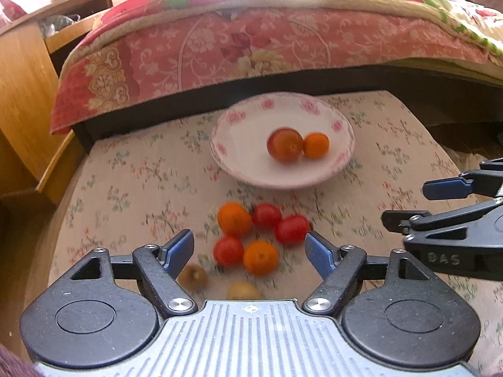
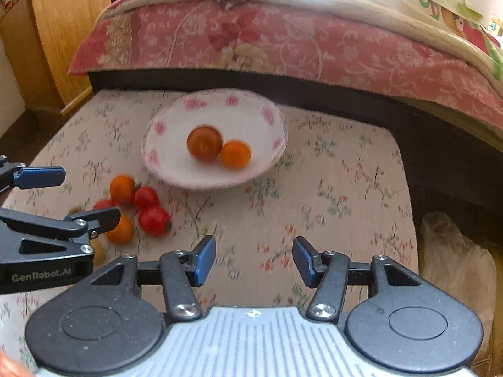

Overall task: Organize fruits
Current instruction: 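Withdraw both tools from plate back toward remaining fruits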

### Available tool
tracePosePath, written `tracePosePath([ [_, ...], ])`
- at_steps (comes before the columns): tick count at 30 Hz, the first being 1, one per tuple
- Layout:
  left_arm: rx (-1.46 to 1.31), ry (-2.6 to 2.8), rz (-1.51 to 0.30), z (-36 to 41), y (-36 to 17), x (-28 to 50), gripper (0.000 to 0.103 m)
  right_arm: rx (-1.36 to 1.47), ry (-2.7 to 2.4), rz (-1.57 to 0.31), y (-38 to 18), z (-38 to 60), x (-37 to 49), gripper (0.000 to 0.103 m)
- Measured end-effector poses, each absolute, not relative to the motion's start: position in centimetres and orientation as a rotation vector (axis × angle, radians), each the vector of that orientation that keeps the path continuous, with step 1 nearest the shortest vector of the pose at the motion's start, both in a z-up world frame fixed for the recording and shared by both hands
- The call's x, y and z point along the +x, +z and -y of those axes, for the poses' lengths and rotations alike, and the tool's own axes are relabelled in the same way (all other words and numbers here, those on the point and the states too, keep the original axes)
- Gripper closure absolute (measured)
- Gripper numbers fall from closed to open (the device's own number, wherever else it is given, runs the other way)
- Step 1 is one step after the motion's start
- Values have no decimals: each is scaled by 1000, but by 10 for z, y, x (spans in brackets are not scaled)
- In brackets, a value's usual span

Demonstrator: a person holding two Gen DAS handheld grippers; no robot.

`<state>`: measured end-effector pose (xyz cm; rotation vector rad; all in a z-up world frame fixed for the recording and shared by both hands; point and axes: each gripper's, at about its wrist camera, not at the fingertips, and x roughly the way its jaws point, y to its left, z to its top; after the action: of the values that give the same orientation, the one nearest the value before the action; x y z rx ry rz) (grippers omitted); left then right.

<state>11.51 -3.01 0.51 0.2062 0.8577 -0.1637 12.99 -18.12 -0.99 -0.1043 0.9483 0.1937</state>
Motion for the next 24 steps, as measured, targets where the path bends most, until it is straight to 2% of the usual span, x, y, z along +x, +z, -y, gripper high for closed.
tracePosePath([
  [24,227,-159,-878,27,-3,92,20,-177,226,-964,-22,162,103,47],
])
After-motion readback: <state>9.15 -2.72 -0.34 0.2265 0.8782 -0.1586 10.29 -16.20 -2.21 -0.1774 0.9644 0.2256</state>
